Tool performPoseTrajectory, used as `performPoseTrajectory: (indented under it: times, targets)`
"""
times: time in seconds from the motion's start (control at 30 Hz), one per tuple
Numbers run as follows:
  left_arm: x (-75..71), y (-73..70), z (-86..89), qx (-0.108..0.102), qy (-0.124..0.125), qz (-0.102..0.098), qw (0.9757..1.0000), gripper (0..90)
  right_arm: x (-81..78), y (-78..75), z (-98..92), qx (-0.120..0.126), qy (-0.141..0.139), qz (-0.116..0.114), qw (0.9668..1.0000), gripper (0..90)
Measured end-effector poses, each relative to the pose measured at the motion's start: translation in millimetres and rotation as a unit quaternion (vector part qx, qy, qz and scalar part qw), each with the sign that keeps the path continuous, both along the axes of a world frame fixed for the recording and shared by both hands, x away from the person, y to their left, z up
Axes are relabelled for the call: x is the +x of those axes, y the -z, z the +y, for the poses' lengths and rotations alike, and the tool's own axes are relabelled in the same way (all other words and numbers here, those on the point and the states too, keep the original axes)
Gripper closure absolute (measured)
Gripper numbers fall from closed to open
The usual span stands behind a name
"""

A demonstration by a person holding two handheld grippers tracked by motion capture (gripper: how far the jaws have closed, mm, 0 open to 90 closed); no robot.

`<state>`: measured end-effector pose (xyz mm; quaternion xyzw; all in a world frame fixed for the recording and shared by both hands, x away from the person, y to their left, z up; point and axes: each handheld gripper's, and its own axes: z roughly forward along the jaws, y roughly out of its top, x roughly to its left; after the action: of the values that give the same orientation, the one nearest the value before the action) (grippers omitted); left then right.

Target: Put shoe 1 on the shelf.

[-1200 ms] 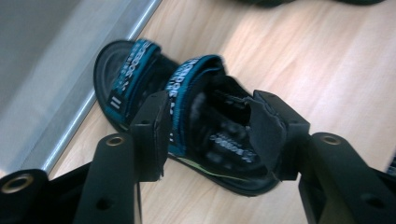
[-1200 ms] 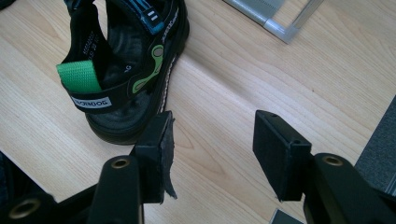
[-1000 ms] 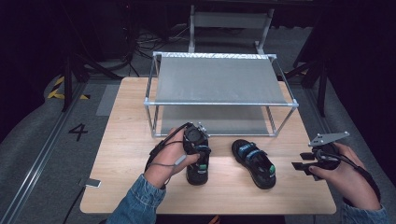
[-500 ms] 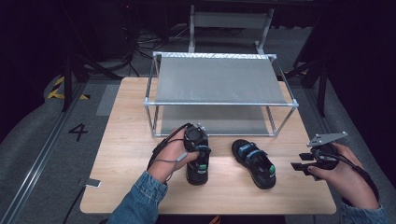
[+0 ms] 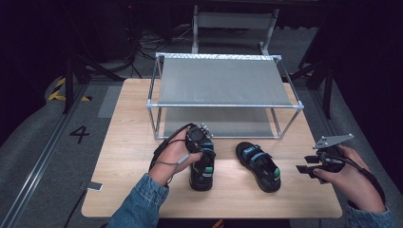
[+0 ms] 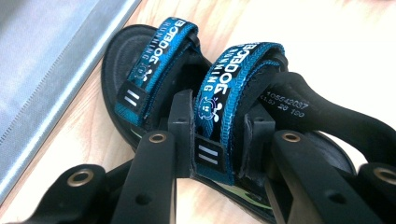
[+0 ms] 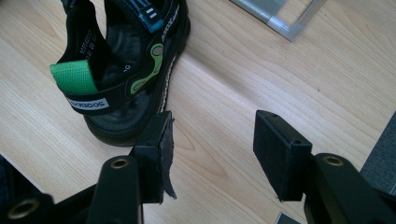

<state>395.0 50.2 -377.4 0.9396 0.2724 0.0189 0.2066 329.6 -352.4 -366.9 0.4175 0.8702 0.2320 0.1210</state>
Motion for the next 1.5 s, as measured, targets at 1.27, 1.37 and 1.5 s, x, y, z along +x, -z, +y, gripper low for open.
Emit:
performPoseTrajectory:
  times: [1.27,1.37,1.5]
  targets:
    - [-12.0,-126.6,5.3,-0.046,-0.003,-0.043,0.998,71.3,-3.0,5.4,-1.6,0.018,-0.004,0.01,0.9998,48.9]
    - [-9.9,-133.9,4.2,-0.044,-0.001,-0.05,0.9977,71.3,-4.0,7.5,-0.9,0.016,-0.002,0.011,0.9998,48.9]
    - [-8.9,-141.1,2.4,-0.043,0.001,-0.056,0.9975,71.3,-4.0,11.0,0.9,0.013,-0.004,0.013,0.9998,48.8]
